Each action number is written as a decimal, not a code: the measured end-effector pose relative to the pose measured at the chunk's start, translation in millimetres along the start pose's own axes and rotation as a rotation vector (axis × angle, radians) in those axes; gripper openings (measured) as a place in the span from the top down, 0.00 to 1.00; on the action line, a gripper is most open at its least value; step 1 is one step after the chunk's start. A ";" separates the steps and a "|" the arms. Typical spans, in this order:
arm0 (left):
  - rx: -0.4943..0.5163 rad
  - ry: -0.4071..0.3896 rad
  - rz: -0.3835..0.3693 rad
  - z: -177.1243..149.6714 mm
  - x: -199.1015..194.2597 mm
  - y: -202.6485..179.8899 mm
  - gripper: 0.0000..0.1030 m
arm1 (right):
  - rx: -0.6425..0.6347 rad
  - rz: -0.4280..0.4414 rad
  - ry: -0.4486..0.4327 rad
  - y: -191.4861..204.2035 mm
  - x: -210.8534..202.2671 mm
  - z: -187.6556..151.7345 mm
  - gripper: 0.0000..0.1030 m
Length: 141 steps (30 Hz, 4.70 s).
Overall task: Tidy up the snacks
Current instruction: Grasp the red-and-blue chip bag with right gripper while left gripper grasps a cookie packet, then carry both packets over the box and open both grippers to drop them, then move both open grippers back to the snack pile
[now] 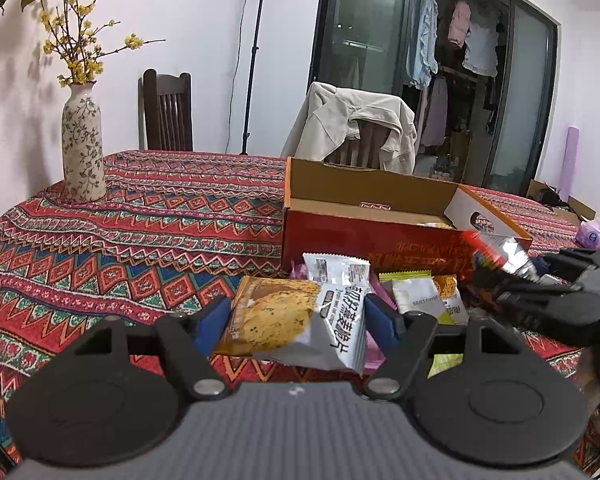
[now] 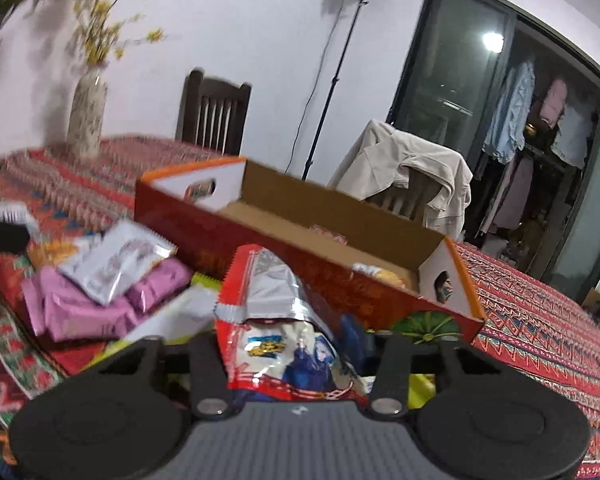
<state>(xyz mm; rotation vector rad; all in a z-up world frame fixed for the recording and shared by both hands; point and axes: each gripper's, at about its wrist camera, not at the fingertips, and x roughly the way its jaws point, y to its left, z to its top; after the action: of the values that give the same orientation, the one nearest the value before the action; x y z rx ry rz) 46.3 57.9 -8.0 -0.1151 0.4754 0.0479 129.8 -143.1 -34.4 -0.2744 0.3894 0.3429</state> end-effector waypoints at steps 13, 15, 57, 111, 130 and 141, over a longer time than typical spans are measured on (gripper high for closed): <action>0.003 -0.059 0.001 24.8 -2.9 -17.0 0.29 | 0.131 0.032 -0.127 -37.7 -41.8 14.5 0.75; -0.005 -0.061 -0.004 28.8 -2.8 -18.5 0.29 | 0.139 0.041 -0.141 -38.5 -44.8 17.1 0.75; -0.093 -0.071 0.029 132.8 142.4 -68.5 0.29 | 0.375 0.060 -0.188 -90.7 78.4 99.9 0.75; -0.090 -0.082 0.076 114.5 88.3 -55.9 0.00 | 0.393 0.033 -0.134 -95.7 23.1 64.1 0.00; -0.041 0.004 0.018 19.8 20.6 -25.7 0.00 | 0.358 0.114 0.056 -57.5 -19.8 -20.9 0.00; -0.037 0.042 0.012 5.0 14.0 -23.7 0.00 | 0.337 0.134 0.094 -38.5 -29.7 -29.5 0.00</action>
<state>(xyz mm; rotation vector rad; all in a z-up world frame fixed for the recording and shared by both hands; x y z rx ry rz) 62.7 35.3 -7.7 -0.1502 0.5178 0.0663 108.9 -195.6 -40.9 0.0660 0.5513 0.3907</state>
